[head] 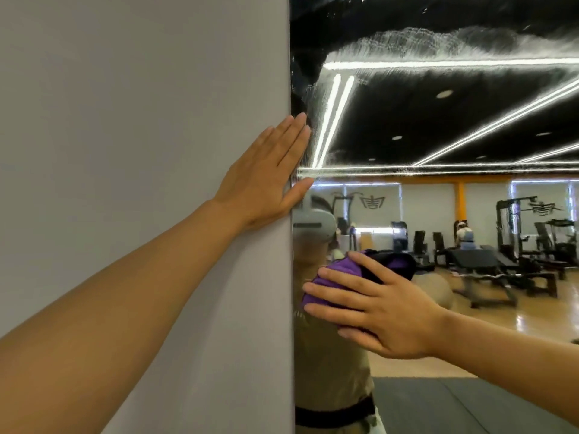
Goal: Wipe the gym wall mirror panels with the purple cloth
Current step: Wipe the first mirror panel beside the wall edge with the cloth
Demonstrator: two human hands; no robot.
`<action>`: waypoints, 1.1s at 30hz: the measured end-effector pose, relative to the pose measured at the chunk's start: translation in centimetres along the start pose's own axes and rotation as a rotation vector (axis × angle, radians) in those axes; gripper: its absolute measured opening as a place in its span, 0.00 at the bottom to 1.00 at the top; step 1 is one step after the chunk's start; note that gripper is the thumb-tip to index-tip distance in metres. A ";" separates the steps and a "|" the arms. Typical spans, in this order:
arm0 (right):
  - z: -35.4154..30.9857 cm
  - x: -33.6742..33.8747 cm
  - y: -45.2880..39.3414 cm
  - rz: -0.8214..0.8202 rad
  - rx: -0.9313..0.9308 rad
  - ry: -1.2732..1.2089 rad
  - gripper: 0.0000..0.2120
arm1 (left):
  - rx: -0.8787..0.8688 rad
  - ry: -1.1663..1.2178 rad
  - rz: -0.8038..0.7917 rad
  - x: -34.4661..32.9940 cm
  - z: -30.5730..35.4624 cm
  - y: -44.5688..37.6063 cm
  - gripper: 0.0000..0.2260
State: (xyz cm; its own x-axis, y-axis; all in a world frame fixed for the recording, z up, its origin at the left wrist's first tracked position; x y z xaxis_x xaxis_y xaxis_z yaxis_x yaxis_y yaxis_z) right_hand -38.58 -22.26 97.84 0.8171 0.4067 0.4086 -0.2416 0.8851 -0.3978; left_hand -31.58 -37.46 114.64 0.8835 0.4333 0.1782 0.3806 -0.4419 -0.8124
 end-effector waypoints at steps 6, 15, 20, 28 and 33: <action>7.4 3.7 -2.8 0.123 -0.159 -0.015 0.25 | 0.003 0.008 0.071 -0.2 0.5 0.4 0.32; 8.4 4.3 -2.7 0.411 -0.594 -0.041 0.26 | 0.128 0.057 0.128 -0.2 1.8 0.9 0.28; 3.1 1.7 0.4 0.220 -0.363 -0.010 0.26 | 0.143 0.073 0.160 -0.2 2.8 1.2 0.28; 0.2 -0.6 4.4 -0.045 0.067 0.006 0.26 | 0.224 0.097 0.168 -0.3 5.4 1.8 0.30; 10.6 4.1 1.4 0.132 -0.207 -0.020 0.26 | 0.316 0.101 0.158 -0.7 6.2 1.8 0.31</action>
State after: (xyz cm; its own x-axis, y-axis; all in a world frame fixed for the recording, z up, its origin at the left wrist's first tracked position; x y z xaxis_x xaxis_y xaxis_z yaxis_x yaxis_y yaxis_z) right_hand -41.13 -16.96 107.70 0.7746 0.5221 0.3569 -0.2316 0.7594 -0.6080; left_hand -33.19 -33.61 109.63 0.9531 0.2922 0.0782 0.1484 -0.2262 -0.9627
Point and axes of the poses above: each hand's wrist, its own y-axis away from the middle knuckle, its own x-axis out of the back of the hand, z = x × y, the point moved 6 cm from there along -y, towards the middle knuckle, and after that the axes turned 13 degrees about -y, right-handed, at the moved point
